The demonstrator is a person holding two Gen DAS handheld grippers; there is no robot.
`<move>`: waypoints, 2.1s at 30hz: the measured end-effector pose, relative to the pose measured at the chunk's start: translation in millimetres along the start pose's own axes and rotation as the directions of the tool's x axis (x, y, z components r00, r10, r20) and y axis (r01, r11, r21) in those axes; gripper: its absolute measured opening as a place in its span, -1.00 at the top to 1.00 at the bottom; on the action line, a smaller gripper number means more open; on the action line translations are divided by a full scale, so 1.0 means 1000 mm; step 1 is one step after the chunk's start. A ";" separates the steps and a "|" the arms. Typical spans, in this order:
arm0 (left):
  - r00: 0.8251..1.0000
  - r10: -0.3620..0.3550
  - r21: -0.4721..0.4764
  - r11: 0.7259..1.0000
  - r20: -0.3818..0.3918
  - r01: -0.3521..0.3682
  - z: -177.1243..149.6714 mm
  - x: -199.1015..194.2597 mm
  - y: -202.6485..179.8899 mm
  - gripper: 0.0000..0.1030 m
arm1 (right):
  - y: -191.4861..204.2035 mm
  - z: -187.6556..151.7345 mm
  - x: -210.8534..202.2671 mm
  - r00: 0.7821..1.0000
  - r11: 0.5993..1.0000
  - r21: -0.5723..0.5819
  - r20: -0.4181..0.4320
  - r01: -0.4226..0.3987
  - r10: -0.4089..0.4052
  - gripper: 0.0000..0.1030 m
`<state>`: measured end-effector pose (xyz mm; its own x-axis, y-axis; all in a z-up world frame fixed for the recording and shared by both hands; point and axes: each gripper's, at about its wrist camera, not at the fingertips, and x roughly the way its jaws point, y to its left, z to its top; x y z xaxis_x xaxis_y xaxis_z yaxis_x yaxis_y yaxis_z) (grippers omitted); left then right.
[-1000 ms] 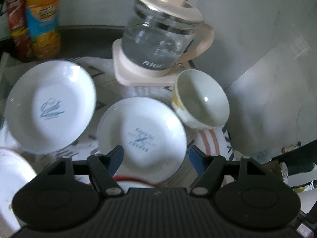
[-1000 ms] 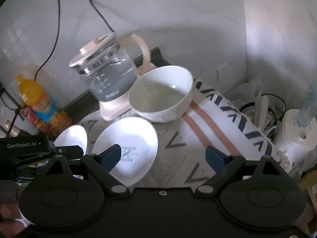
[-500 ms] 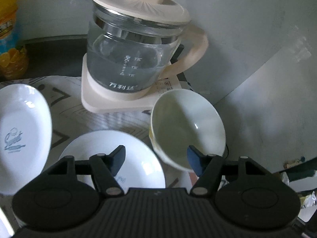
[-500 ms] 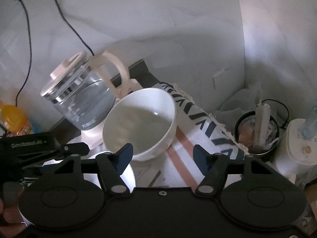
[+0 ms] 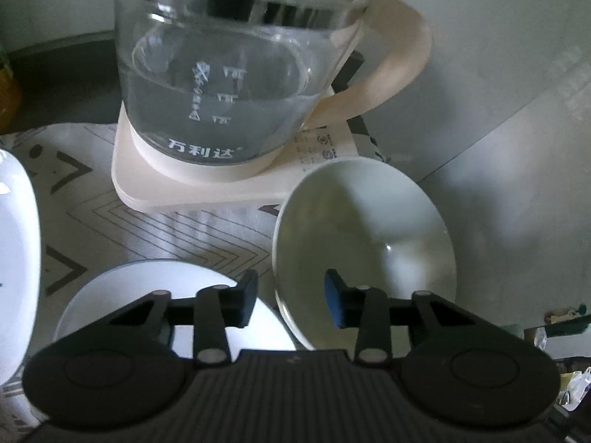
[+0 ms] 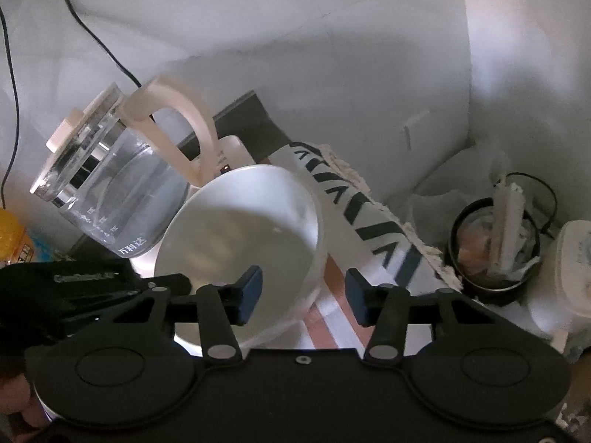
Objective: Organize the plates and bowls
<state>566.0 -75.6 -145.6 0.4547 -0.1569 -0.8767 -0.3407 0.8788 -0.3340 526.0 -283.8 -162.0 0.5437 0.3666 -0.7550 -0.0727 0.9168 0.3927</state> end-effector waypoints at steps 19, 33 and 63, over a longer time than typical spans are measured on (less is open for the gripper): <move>1.000 -0.023 0.003 1.000 0.006 0.023 -0.005 -0.006 0.003 0.71 | 0.003 -0.007 0.020 0.998 1.000 -0.008 -0.054 0.024 -0.025 0.54; 0.991 -0.108 0.055 0.993 0.084 0.103 -0.031 -0.080 0.009 0.71 | 0.030 -0.019 -0.052 0.995 0.999 -0.036 0.092 0.035 -0.032 0.54; 0.972 -0.176 0.050 0.984 0.154 0.170 -0.141 -0.207 0.082 0.71 | 0.091 -0.131 -0.180 0.978 0.998 -0.053 0.210 0.024 -0.012 0.54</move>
<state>327.8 -34.8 -39.9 0.6290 -0.2377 -0.7402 -0.2168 0.8607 -0.4607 311.9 -245.1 -59.6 0.7083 0.3140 -0.6323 -0.1041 0.9323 0.3464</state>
